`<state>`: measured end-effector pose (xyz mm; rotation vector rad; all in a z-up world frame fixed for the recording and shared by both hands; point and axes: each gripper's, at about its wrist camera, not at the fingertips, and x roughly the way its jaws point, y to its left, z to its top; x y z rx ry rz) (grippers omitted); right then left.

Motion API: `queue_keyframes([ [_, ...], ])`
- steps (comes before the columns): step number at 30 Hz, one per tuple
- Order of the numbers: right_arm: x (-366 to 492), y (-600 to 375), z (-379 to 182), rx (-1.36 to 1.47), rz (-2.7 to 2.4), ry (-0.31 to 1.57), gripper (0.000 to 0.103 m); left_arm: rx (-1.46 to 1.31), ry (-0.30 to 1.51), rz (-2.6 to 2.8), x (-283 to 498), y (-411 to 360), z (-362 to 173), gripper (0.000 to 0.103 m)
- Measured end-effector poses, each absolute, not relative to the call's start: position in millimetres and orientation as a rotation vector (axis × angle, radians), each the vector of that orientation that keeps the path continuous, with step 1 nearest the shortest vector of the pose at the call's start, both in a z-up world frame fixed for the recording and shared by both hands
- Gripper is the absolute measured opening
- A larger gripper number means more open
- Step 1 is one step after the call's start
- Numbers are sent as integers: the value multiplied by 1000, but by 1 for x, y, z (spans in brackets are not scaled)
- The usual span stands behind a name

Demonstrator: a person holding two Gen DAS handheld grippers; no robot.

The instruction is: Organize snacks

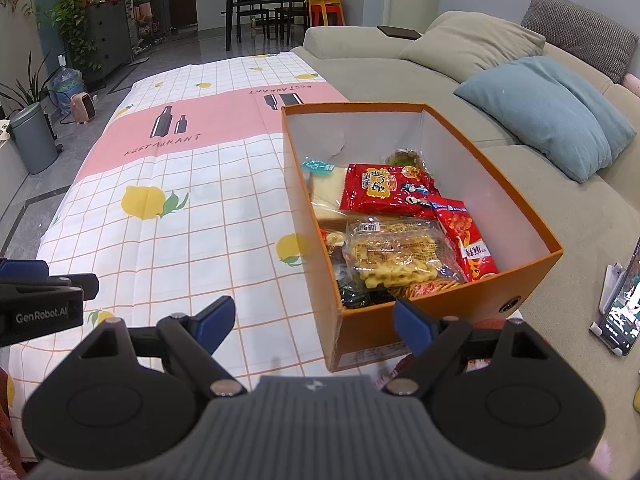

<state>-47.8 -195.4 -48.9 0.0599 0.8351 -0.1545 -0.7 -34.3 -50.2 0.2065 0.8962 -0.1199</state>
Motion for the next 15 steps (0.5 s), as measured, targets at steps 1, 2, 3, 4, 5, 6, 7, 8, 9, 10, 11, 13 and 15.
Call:
queue_keyframes([
  [1, -48, -195, -49, 60, -154, 835, 84, 208, 896, -120, -1, -34, -50, 64],
  [2, -48, -195, -49, 60, -154, 836, 84, 208, 895, -120, -1, -34, -50, 65],
  [3, -48, -195, -49, 59, -154, 836, 84, 207, 896, -120, -1, -34, -50, 65],
  [4, -48, -195, -49, 58, -153, 836, 84, 206, 896, -121, -1, -35, -50, 65],
  [5, -48, -195, -49, 57, -153, 837, 84, 207, 896, -120, -1, -35, -50, 65],
  [6, -48, -195, -49, 56, -152, 837, 84, 207, 897, -120, -1, -35, -50, 65],
  [7, -48, -195, -50, 56, -152, 836, 84, 206, 898, -121, -1, -36, -49, 65],
  [8, -48, -195, -50, 56, -152, 836, 84, 204, 898, -123, -1, -36, -49, 65],
  [9, -48, -195, -50, 56, -152, 837, 84, 203, 899, -126, -1, -36, -49, 65],
  [10, -48, -195, -50, 56, -152, 837, 84, 202, 898, -127, -1, -37, -49, 65],
  [11, -48, -195, -50, 56, -152, 837, 84, 203, 897, -130, -2, -37, -49, 65],
  [13, -48, -195, -49, 58, -152, 836, 84, 208, 894, -136, -2, -38, -48, 65],
  [15, -48, -195, -50, 57, -152, 837, 84, 207, 893, -146, -3, -40, -48, 65],
])
